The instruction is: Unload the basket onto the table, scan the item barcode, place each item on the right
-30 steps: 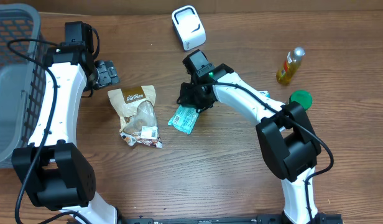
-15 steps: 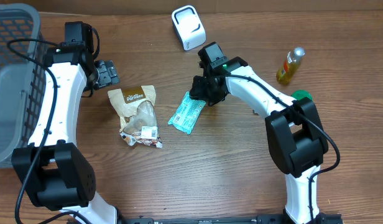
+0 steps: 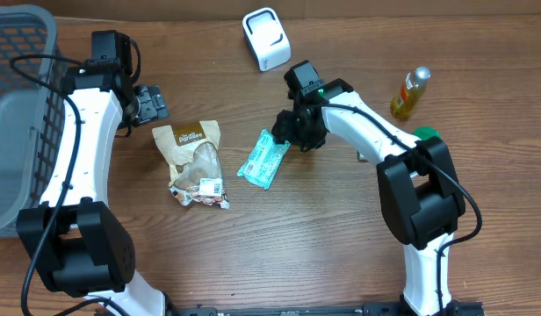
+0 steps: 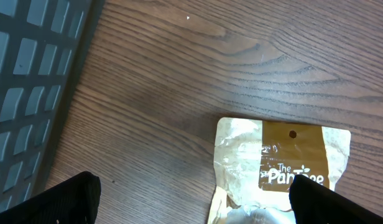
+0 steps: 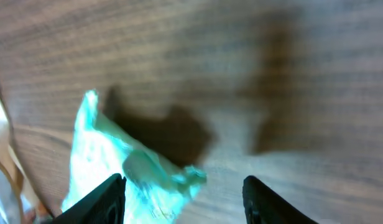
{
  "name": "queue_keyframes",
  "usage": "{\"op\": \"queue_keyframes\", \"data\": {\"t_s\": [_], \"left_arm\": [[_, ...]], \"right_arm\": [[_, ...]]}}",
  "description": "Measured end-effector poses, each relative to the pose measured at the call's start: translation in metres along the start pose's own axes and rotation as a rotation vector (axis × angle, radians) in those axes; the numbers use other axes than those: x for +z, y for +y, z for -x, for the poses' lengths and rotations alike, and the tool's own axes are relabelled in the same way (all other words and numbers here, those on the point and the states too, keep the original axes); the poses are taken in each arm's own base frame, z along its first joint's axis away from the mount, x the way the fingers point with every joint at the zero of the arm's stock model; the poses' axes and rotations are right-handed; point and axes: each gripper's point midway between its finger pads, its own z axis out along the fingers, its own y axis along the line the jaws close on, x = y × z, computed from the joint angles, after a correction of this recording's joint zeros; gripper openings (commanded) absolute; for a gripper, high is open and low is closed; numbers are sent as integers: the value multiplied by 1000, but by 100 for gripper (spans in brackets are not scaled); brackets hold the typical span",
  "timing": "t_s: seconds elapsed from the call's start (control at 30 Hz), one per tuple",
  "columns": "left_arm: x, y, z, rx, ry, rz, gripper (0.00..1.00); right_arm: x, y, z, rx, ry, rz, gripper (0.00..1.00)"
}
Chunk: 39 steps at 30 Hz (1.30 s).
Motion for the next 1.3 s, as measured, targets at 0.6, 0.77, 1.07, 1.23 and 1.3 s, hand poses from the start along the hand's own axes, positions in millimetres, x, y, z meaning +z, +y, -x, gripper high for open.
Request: {"op": "queue_keyframes", "data": {"t_s": [0.6, 0.77, 1.07, 1.23, 1.3], "left_arm": [[0, 0, 0, 0, 0, 0, 100], [0, 0, 0, 0, 0, 0, 99], [0, 0, 0, 0, 0, 0, 99], [0, 0, 0, 0, 0, 0, 99], [0, 0, 0, 0, 0, 0, 100]], "right_arm": [[17, 64, -92, -134, 182, -23, 54], [22, 85, -90, -149, 125, 5, 45], [18, 66, -105, -113, 189, -76, 4], [20, 65, -98, -120, 152, -88, 4], [22, 65, -95, -124, 135, -89, 4]]}}
